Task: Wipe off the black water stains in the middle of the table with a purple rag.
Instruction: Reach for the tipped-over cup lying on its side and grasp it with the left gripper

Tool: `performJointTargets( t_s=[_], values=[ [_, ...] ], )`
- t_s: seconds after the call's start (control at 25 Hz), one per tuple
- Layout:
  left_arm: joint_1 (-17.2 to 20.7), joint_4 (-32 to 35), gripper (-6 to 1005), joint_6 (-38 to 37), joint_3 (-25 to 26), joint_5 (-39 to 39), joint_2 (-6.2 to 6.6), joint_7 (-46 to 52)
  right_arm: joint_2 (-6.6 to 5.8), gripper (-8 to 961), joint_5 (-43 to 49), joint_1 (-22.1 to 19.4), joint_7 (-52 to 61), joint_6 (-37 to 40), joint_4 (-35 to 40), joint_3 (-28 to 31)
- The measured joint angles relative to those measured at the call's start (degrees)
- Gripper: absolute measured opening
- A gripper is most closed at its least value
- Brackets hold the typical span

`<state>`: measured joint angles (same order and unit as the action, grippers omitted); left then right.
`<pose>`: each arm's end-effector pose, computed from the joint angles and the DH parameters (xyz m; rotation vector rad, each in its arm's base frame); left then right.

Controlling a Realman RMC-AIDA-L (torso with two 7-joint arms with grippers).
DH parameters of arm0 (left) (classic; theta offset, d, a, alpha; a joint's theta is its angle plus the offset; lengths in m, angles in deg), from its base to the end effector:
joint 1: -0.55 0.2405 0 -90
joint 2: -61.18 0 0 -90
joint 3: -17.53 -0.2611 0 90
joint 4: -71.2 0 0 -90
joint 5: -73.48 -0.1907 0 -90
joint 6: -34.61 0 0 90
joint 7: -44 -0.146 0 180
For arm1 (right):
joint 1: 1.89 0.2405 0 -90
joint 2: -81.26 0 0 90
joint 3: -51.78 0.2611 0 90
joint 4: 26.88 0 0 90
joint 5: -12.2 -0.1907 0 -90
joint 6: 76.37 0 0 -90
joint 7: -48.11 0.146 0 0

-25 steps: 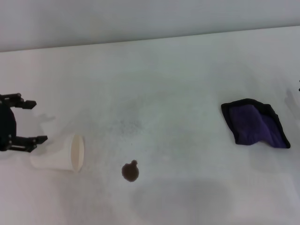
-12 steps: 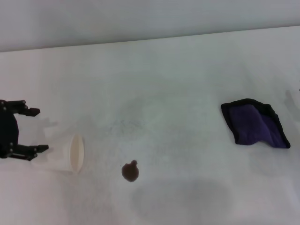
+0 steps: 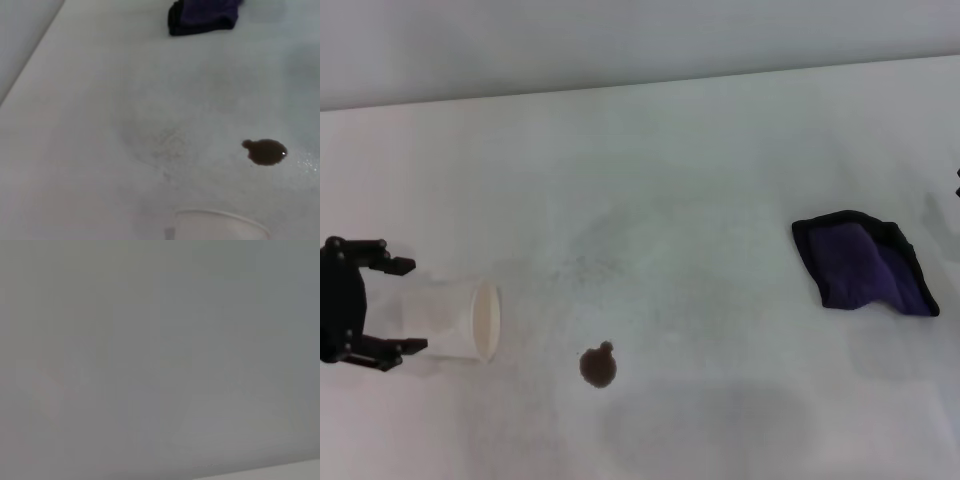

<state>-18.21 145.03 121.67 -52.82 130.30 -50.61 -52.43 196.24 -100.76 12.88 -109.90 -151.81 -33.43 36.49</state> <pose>-0.2608 0.2991 0.0404 -2.8970 0.0511 0.1921 0.3958 0.2420 0.0263 -1.4481 0.7863 0.6824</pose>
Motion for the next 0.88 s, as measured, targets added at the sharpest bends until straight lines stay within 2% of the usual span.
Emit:
performJointTargets(
  t_s=[0.52, 0.72, 0.88],
  values=[
    [0.84, 1.11, 877, 0.81, -3.08, -2.02, 0.19, 0.41, 0.07, 870, 0.06, 0.55, -0.29, -1.29, -1.33, -0.3],
    [0.96, 0.89, 877, -1.44, -5.91, -4.91, 0.16, 0.71, 0.07, 870, 0.11, 0.78, -0.35, -1.29, -1.41, -0.57],
    [0.86, 1.36, 877, -2.94, -6.01, -4.9, 0.16, 0.66, 0.07, 870, 0.17, 0.62, -0.36, -1.27, -1.46, -0.67]
  ],
)
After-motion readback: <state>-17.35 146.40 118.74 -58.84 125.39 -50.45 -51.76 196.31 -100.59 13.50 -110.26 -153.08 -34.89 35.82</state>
